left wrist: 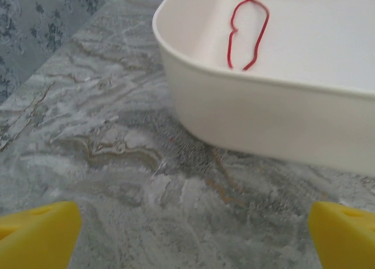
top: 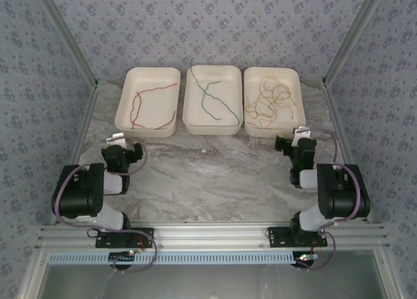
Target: Untangle the cables
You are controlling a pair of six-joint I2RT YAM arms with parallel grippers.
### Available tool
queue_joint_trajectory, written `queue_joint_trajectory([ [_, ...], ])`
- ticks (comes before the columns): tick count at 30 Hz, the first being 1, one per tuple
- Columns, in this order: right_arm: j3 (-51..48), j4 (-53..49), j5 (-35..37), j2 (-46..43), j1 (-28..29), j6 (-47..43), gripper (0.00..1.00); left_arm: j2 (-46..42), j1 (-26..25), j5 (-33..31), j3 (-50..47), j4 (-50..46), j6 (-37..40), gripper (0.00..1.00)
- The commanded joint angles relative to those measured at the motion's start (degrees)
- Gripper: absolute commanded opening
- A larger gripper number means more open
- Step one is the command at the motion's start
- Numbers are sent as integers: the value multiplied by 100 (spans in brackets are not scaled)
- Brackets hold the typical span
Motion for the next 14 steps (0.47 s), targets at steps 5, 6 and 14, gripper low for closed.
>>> queue_joint_trajectory([
  [5,226,-243,443,73,126,30,99,17,20,446,777,-589,-36,99],
  [6,235,-273,479,76,138,35,99,11,12,449,766,-595,-30,99],
  [14,209,-198,997,74,235,107,99,4,14,449,772,-606,-30,99],
])
